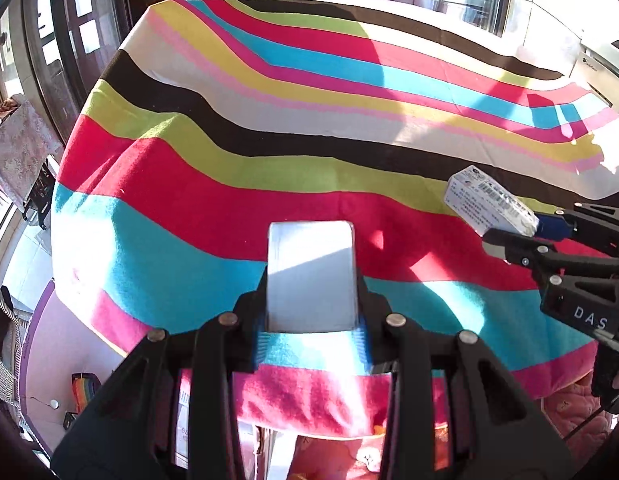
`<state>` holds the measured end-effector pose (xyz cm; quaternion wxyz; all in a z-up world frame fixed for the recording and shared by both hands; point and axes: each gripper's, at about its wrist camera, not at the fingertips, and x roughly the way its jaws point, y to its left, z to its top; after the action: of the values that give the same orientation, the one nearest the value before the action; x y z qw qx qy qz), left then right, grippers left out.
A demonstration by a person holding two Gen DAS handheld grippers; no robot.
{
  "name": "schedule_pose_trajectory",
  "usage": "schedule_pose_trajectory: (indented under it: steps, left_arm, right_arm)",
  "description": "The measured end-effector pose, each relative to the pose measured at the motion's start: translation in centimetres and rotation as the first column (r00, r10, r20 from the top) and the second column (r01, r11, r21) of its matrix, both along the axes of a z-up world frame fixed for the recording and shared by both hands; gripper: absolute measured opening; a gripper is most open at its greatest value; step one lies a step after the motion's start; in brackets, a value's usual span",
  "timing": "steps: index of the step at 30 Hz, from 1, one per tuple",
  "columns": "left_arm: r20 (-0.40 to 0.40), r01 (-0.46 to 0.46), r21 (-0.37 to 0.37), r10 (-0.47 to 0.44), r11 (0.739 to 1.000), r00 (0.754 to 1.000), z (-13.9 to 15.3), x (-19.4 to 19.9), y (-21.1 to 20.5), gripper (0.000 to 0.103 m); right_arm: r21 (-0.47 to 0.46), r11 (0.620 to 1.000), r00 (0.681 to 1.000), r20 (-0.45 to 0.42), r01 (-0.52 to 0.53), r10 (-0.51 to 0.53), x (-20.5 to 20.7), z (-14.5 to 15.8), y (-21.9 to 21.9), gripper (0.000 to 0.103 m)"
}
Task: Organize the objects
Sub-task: 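Lift the cube box and barcode box and carry them toward the cardboard box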
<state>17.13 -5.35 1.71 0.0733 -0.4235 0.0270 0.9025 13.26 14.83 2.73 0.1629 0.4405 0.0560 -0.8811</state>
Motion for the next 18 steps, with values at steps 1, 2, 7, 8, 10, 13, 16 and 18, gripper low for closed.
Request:
schedule_pose_trajectory:
  steps: [1,2,7,8,10,13,16,18]
  left_arm:
    - [-0.003,-0.003,-0.002,0.003,1.000,1.000,0.0,0.2,-0.2,0.039]
    - [-0.005,-0.005,0.000,0.005,1.000,1.000,0.1,0.4,-0.4,0.039]
    - [-0.016,-0.016,0.009,0.016,1.000,1.000,0.3,1.2,-1.4,0.039]
    - [-0.018,-0.018,0.010,0.018,1.000,1.000,0.3,1.3,-1.5,0.039]
    - [-0.017,-0.024,0.015,0.024,1.000,1.000,0.2,1.6,-1.9,0.039]
    - [-0.012,-0.037,0.023,0.038,0.999,0.999,-0.1,2.1,-2.7,0.039]
    - [-0.014,-0.047,0.016,0.048,0.999,0.999,-0.2,2.7,-3.2,0.039]
    - [-0.017,-0.051,0.016,0.051,0.999,0.999,0.0,3.1,-3.6,0.039]
  right_arm:
    - [0.001,1.000,1.000,-0.002,-0.007,0.007,0.2,0.1,-0.3,0.034]
    - [0.001,1.000,1.000,-0.002,-0.010,0.010,0.3,0.2,-0.5,0.034]
    - [0.002,1.000,1.000,0.000,-0.024,0.024,1.0,0.5,-1.5,0.034]
    - [0.006,0.999,0.999,-0.002,-0.034,0.034,1.2,0.6,-1.8,0.034]
    - [0.019,0.998,0.998,-0.007,-0.056,0.057,1.7,0.7,-2.7,0.034]
    - [0.029,0.996,0.996,-0.008,-0.084,0.084,2.1,0.7,-3.8,0.034]
    - [0.036,0.993,0.994,-0.012,-0.109,0.109,2.5,0.8,-4.7,0.034]
    - [0.042,0.992,0.993,-0.008,-0.118,0.119,2.6,0.7,-5.2,0.034]
